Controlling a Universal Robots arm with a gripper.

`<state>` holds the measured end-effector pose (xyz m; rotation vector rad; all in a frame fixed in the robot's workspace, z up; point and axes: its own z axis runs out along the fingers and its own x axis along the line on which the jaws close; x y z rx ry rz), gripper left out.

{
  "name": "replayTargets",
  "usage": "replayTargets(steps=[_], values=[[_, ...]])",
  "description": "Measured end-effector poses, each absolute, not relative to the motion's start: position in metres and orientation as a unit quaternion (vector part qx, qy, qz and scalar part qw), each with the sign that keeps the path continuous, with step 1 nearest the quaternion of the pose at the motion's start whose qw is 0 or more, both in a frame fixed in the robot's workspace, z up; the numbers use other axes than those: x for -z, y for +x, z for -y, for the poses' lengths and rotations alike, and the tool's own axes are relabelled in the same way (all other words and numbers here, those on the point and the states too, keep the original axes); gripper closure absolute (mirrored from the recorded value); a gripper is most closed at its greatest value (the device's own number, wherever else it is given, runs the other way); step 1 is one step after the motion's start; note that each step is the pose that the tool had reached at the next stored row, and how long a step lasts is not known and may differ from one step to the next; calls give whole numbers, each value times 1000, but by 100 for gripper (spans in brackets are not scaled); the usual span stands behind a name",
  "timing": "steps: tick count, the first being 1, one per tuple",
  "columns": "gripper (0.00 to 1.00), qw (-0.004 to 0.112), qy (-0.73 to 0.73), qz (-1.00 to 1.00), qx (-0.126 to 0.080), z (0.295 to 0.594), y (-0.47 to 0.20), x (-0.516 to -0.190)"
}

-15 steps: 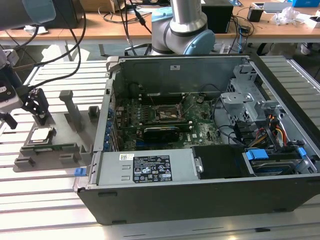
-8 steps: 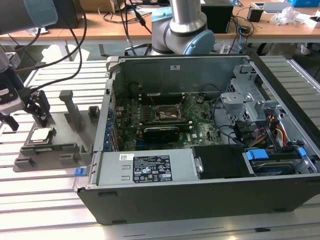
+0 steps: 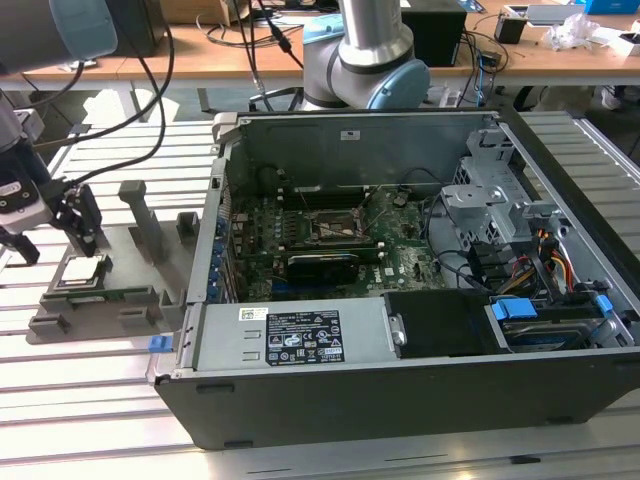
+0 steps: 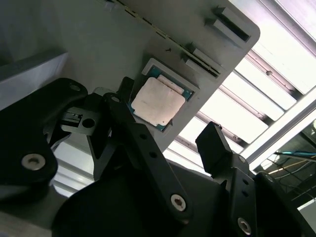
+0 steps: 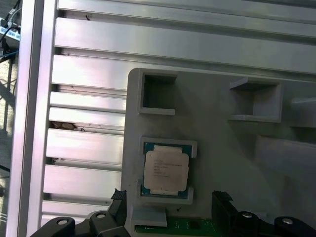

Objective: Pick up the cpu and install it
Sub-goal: 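Pick up the cpu and move it towards the insertion slot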

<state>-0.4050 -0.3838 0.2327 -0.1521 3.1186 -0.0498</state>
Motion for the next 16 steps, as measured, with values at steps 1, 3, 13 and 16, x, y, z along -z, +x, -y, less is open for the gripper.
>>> replayTargets(steps=[1,3,13,16], values=[[22,9,-49,-999,16,384,-405,-232],[22,9,-49,-999,16,384,-405,-230],[22,9,-49,-999,16,384,-405,-224],[22,9,-49,-999,16,384,-405,-223]])
